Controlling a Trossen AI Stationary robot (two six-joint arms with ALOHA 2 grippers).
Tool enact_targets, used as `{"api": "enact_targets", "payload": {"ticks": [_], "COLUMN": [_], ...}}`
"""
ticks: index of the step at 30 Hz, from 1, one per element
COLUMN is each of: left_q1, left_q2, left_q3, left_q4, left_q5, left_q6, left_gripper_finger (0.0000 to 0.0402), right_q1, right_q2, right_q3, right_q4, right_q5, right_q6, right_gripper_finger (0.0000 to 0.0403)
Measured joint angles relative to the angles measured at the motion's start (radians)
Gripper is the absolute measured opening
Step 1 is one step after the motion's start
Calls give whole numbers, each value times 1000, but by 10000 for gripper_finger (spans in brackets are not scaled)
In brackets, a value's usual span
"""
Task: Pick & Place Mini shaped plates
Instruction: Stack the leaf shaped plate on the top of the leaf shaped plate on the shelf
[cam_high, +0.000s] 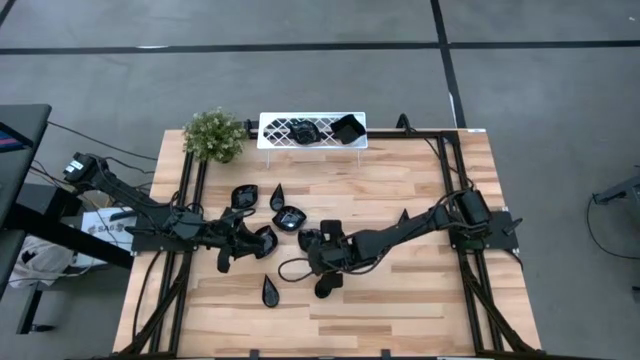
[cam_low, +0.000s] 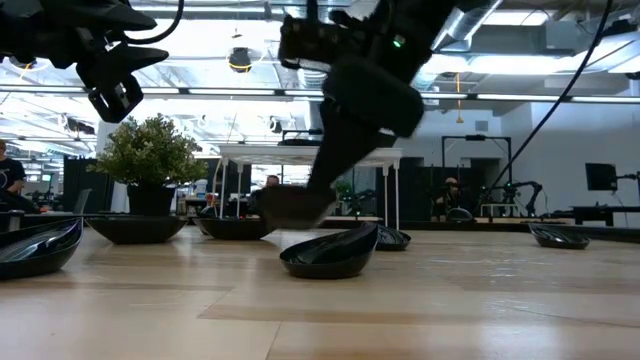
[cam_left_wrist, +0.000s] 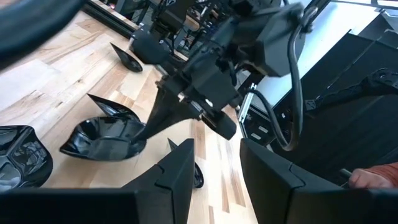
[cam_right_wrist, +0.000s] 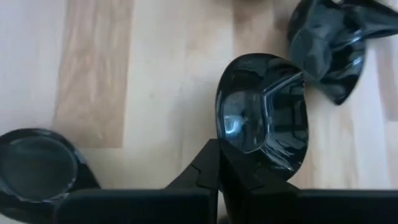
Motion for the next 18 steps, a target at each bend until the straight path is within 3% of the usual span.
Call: {"api": "enact_targets", "payload": {"ticks": [12, 18], "left_q1": [0, 0], "left_q2": [0, 0], "left_q3": [0, 0], "left_q4": [0, 0], "left_q5": [0, 0], "left_q6": [0, 0], "left_gripper_finger": [131, 131], "right_q1": [-7, -22], "right_q2": [-1, -19], "right_q3": [205, 325], "right_q4": [-251, -366], "right_q5": [16, 128], "right_q6": [-57, -131], "right_gripper_finger": [0, 0]}}
